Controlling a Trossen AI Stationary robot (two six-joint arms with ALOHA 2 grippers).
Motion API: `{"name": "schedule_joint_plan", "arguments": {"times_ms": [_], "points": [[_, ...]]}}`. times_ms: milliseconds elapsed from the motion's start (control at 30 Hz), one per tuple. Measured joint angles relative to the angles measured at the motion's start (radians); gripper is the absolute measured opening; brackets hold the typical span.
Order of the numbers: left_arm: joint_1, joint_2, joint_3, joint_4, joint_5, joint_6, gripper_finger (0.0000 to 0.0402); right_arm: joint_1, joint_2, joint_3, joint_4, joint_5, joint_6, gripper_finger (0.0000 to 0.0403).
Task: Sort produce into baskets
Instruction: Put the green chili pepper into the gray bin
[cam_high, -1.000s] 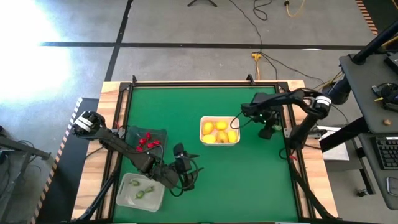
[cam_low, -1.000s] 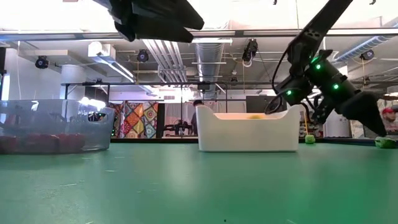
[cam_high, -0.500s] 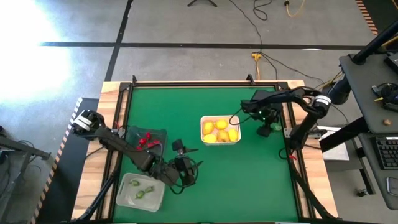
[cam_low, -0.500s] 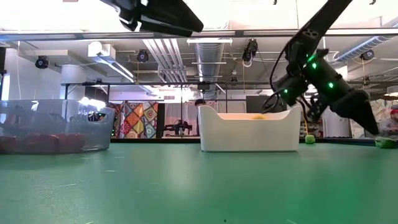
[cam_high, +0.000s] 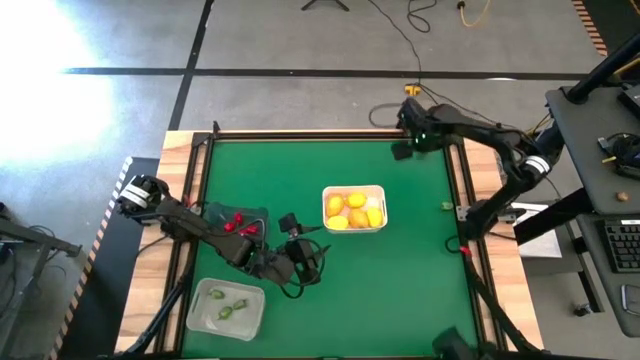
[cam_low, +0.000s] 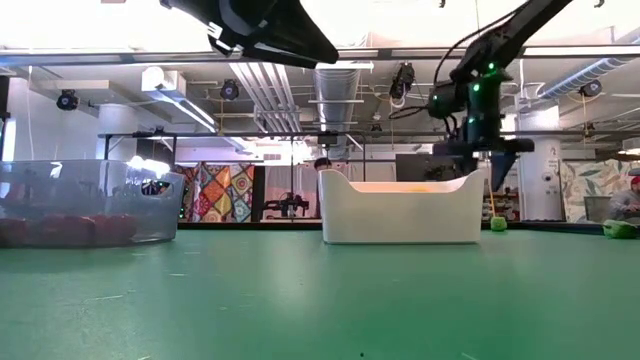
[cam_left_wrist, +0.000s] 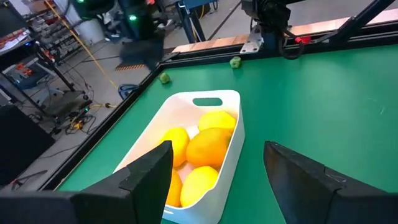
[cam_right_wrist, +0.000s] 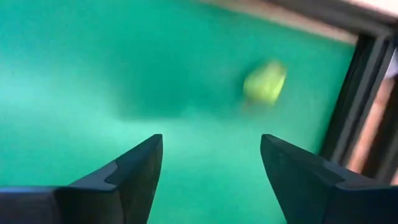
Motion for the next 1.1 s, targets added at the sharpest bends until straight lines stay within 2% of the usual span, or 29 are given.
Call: {"name": "schedule_joint_plan", "arguments": {"times_ms": [200,333,400,567,733,867,1100], "points": [[0.0,0.0,0.0,-0.002,0.001,0.0,0.0233,-0.119,0.107,0.022,0.091,0.007,0.206,0.0237],[0.0,0.0,0.0,-0.005,0.001,0.0,0.0233,-0.154,0.18,0.001,0.097,0.1,0.272,0.0231],[0.0,0.0,0.0,-0.005,0.001,0.005,0.0233,-0.15,0.205,-0.005,0.123,0.139,0.282,0.0234],[0.0,0.0,0.0,-0.013,0.001,0.007,0.0233,-0.148,0.245,-0.012,0.179,0.119,0.314,0.0239],[0.0,0.0,0.0,-0.013,0.001,0.011,0.0233,-0.151,0.248,-0.017,0.185,0.138,0.34,0.0223],[0.0,0.0,0.0,-0.014,0.001,0.011,0.0233,-0.15,0.247,-0.018,0.215,0.221,0.349,0.0205],[0.0,0.0,-0.001,-0.015,0.001,0.011,0.0233,-0.153,0.259,-0.019,0.324,0.209,0.283,0.0196]]}}
